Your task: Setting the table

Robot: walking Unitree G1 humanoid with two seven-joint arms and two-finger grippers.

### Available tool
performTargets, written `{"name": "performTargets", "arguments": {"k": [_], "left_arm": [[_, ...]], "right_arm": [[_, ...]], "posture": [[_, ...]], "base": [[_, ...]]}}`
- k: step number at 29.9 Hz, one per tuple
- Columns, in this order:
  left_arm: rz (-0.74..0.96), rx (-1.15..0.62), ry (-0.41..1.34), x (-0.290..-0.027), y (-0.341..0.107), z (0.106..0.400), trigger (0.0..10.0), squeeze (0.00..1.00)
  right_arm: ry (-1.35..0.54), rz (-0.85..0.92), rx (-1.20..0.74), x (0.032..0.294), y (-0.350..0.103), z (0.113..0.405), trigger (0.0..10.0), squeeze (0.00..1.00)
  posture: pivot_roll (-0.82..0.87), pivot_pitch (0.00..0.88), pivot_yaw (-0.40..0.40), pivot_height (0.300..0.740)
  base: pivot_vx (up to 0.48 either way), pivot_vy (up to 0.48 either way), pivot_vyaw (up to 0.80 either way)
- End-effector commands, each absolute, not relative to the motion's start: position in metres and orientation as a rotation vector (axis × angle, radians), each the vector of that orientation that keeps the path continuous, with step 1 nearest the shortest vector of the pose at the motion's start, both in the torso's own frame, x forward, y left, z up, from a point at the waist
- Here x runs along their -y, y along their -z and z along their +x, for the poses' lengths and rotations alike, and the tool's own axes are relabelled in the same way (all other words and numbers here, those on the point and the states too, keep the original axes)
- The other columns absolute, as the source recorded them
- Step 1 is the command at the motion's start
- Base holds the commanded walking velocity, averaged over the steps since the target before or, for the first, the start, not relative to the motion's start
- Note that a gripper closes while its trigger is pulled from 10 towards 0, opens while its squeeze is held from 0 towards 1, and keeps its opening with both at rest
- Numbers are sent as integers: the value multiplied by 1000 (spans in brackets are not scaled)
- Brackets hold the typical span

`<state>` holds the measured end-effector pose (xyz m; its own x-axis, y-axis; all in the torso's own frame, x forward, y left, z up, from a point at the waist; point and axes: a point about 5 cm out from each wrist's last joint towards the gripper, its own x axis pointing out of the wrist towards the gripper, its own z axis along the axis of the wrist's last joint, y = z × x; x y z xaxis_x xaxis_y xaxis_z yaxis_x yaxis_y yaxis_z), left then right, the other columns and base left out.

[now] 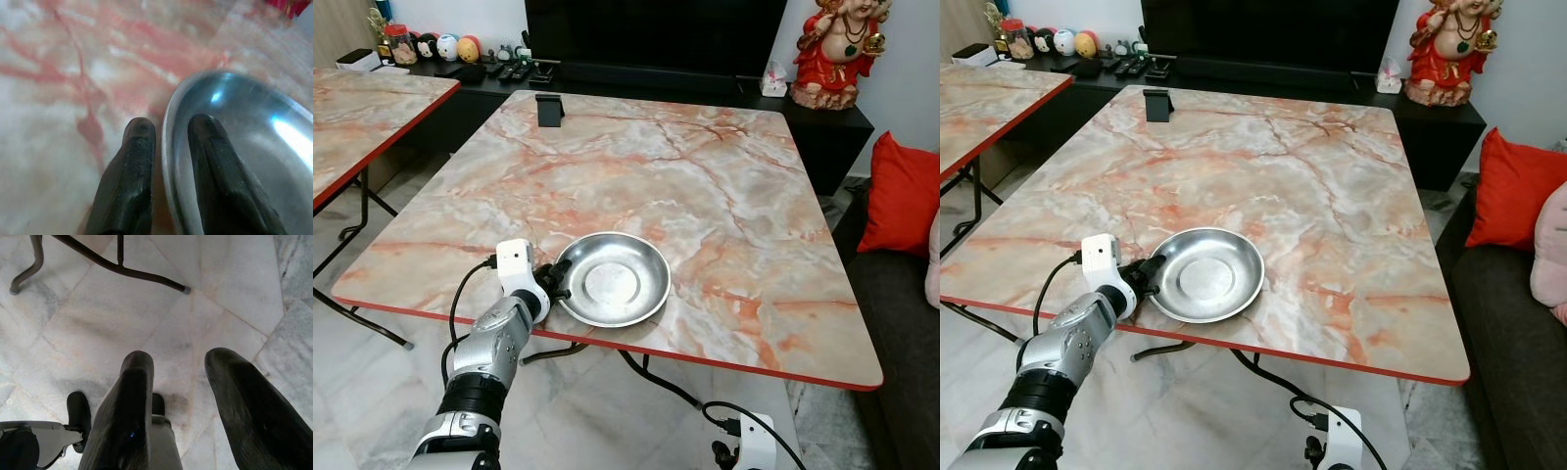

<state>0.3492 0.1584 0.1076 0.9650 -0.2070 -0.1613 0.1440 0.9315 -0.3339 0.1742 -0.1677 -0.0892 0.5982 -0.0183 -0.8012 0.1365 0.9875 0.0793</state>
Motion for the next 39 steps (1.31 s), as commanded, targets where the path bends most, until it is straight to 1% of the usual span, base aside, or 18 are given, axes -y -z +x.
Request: {"name": "performTargets", "arguments": {"k": [1, 6, 8, 9, 10, 12, 13, 16, 17, 18, 20, 21, 29, 39], "left_arm": [[-333, -141, 172, -161, -117, 350, 10000, 0], [-326, -40, 166, -165, -133, 350, 10000, 0], [-292, 3, 165, -166, -138, 349, 10000, 0], [-249, 52, 172, -166, -143, 347, 10000, 0], [-249, 52, 172, -166, -143, 347, 10000, 0], [-172, 111, 175, -166, -148, 344, 10000, 0], [-51, 154, 188, -164, -147, 338, 10000, 0], [15, 191, 204, -160, -145, 331, 10000, 0], [108, 222, 216, -156, -143, 325, 10000, 0], [146, 242, 214, -155, -142, 321, 10000, 0], [149, 249, 210, -156, -143, 319, 10000, 0], [184, 267, 218, -157, -144, 317, 10000, 0], [219, 259, 216, -165, -138, 311, 10000, 0], [199, 274, 186, -162, -142, 315, 10000, 0]], "right_arm": [[92, 138, -920, 170, 88, 176, 10000, 0], [90, 138, -920, 169, 88, 176, 10000, 0], [90, 140, -920, 169, 88, 176, 10000, 0], [90, 140, -920, 169, 88, 176, 10000, 0], [90, 140, -920, 169, 88, 176, 10000, 0], [89, 141, -918, 169, 88, 176, 10000, 0], [91, 145, -913, 169, 88, 177, 10000, 0], [93, 149, -907, 169, 88, 177, 10000, 0], [94, 151, -901, 169, 87, 177, 10000, 0], [97, 151, -900, 169, 87, 177, 10000, 0], [99, 151, -900, 170, 87, 177, 10000, 0], [101, 150, -900, 170, 87, 177, 10000, 0], [83, 106, -896, 170, 87, 178, 10000, 0], [138, 82, -899, 173, 87, 177, 10000, 0]], "posture": [[102, 0, -74, 740], [101, 0, -72, 740], [102, 0, -71, 740], [102, 0, -71, 740], [102, 0, -71, 740], [102, 0, -71, 740], [101, 0, -69, 740], [97, 0, -70, 740], [94, 0, -69, 740], [94, 0, -69, 740], [94, 0, -69, 740], [87, 0, -71, 740], [84, 0, -70, 740], [57, 0, -64, 740]], "base": [[0, 0, 0], [0, 0, 0], [0, 0, 0], [0, 0, 0], [0, 0, 0], [0, 0, 0], [0, 0, 0], [0, 0, 0], [0, 0, 0], [0, 0, 0], [0, 0, 0], [0, 0, 0], [0, 0, 0], [0, 0, 0]]}}
